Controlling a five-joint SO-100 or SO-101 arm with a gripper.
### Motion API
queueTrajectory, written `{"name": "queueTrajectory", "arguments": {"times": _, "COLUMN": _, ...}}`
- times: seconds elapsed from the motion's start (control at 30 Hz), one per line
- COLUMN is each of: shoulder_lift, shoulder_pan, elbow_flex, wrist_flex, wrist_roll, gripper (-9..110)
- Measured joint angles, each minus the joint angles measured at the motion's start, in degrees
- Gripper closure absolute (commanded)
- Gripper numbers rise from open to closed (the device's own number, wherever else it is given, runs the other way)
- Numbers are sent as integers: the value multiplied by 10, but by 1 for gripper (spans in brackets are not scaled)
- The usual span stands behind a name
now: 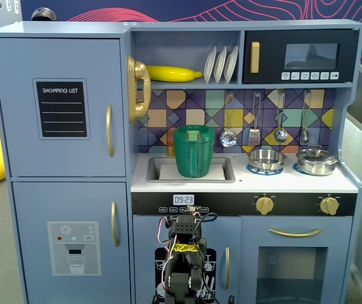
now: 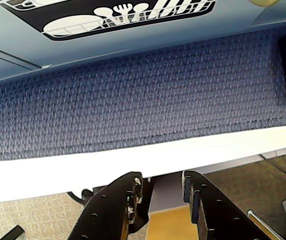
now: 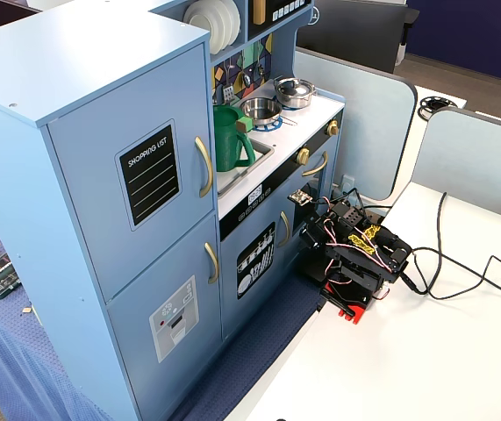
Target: Open the left cabinet door
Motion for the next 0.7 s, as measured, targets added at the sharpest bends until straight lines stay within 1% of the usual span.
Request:
{"name": "queueTrajectory", "arguments": {"times": 0.2, "shoulder_lift": 3, "shoulder_pan": -12, "elbow_flex": 0, "wrist_flex": -1, "wrist_roll": 32, "gripper": 101}}
{"name": "queueTrajectory", "arguments": {"times": 0.37, "shoulder_lift": 4, "shoulder_pan": -72, "elbow_flex": -1, "wrist_flex": -2, "wrist_roll": 68, "gripper": 101}}
{"name": "queueTrajectory", "arguments": {"times": 0.5, "shoulder_lift": 2, "shoulder_pan": -124, "elbow_flex": 2, "wrist_flex": -29, "wrist_roll": 83, "gripper": 101}}
{"name": "queueTrajectory", "arguments": {"times": 0.6, "shoulder_lift": 2, "shoulder_pan": -163, "elbow_flex": 1, "wrist_flex": -92, "wrist_roll": 79, "gripper": 101}}
{"name": "queueTrajectory", "arguments": {"times": 0.7, "shoulder_lift": 1, "shoulder_pan": -201, "elbow_flex": -18, "wrist_flex": -174, "wrist_roll": 39, "gripper": 101}}
